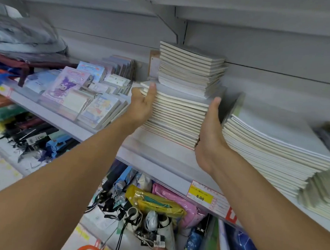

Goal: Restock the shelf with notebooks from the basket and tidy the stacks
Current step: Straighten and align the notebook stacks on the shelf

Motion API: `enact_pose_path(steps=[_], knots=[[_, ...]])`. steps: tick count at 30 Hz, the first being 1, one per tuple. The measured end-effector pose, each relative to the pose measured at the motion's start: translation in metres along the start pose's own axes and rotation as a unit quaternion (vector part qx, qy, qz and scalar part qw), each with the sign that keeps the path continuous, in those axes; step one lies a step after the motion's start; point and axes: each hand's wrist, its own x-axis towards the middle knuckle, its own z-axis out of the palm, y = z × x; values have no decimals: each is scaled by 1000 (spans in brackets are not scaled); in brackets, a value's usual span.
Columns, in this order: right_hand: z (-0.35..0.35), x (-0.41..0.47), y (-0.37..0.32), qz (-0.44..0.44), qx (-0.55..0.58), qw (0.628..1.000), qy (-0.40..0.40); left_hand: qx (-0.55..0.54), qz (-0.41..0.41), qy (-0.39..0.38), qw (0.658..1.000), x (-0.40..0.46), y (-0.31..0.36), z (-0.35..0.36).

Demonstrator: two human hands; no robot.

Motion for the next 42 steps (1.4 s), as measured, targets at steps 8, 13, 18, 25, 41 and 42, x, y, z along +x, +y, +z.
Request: enact_pose_path(steps=[8,13,18,25,41,42], knots=[[-33,-12,16,-138,-480,861,97,82,5,-72,994,3,-37,-28],[-23,-4,13,-151,-506,835,152,84,8,-50,995,4,-41,-27],[-25,0,23,-178,-404,882,163,154,14,-48,987,4,-38,-26],[-25,-9,7,-107,-505,851,89,368,-27,-156,916,10,-15,-35],[-16,-5,23,-176,-549,790,209,354,-11,-104,929,-5,-21,-38],[-16,-7,19,-159,-552,795,194,345,-23,-115,931,-6,-19,-38]])
